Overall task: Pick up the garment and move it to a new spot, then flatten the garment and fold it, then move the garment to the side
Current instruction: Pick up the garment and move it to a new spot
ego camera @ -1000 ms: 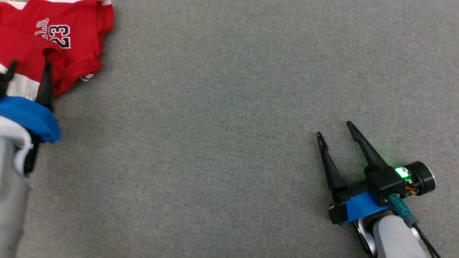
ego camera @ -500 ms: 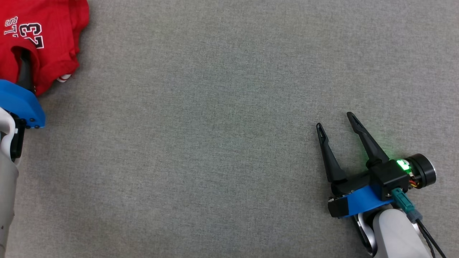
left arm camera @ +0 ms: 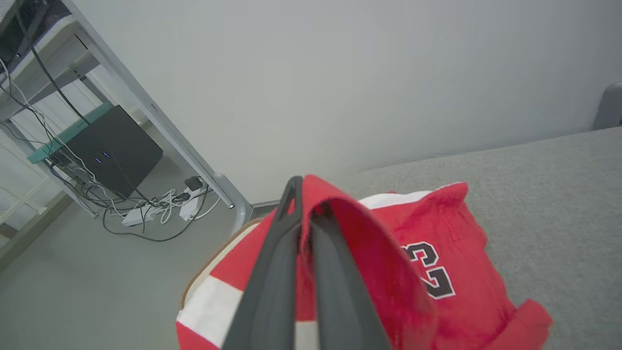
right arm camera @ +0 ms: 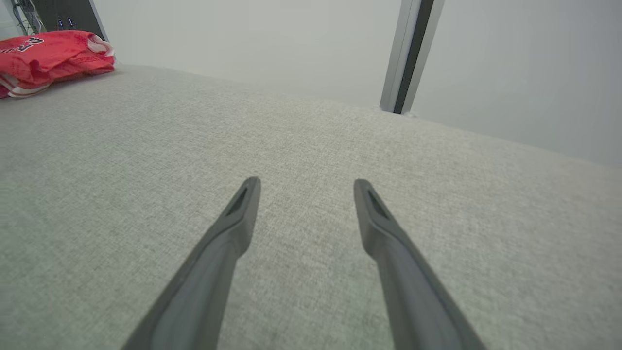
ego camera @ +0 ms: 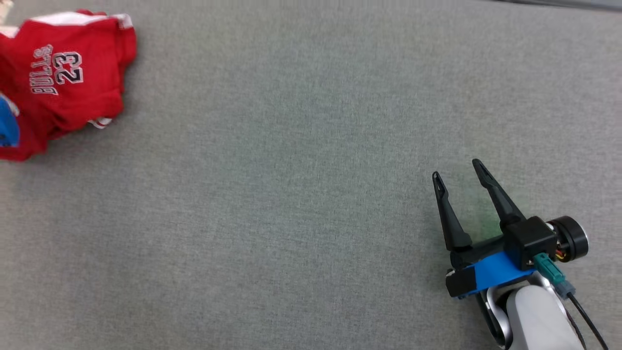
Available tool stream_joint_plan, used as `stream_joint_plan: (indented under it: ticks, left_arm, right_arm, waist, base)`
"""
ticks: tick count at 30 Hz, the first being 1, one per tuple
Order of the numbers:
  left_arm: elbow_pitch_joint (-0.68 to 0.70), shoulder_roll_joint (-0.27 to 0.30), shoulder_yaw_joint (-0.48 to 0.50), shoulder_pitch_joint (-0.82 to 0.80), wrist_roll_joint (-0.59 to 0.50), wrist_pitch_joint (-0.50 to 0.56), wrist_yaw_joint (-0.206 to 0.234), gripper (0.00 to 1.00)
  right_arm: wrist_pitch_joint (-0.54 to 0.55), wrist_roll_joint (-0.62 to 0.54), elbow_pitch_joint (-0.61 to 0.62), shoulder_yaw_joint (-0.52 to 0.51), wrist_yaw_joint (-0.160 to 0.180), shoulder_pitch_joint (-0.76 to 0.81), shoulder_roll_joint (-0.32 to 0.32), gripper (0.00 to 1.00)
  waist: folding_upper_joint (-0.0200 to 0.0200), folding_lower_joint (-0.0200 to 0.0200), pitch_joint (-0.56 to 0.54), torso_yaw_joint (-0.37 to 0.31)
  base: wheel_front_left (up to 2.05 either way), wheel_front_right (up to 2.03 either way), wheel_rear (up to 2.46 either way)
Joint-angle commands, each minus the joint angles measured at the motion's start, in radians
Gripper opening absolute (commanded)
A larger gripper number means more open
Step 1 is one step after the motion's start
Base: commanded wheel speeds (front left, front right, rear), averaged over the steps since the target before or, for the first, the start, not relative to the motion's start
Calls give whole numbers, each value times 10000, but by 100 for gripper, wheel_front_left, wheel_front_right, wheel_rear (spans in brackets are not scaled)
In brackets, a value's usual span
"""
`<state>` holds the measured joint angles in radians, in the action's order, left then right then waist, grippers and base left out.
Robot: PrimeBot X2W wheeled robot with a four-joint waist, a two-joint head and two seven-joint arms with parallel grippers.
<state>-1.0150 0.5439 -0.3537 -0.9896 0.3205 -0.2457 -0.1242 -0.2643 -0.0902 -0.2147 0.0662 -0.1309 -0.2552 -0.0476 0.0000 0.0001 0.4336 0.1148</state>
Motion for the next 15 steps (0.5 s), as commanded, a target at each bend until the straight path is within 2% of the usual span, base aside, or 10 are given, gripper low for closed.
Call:
stream_joint_plan:
  ticks: [1, 8, 15]
  left_arm:
    - [299, 107, -145, -284, -170, -74, -60, 0]
    - [1925, 276, -1109, -758, -594, 111, -85, 0]
    - [4642, -33, -2218, -1045, 53, 1164, -62, 0]
  right_arm:
    - [-5, 153, -80, 10, 2, 92, -50, 100]
    - [-5, 720, -397, -54, 2, 358, -47, 100]
    - [-5, 1154, -624, -314, 2, 735, -43, 100]
  waist:
    - [0, -1, -440, -196]
    - [0, -1, -1857, -607]
    - [0, -1, -2929, -1282]
  base:
    - [0, 0, 0]
    - [0, 0, 0]
    - [0, 0, 0]
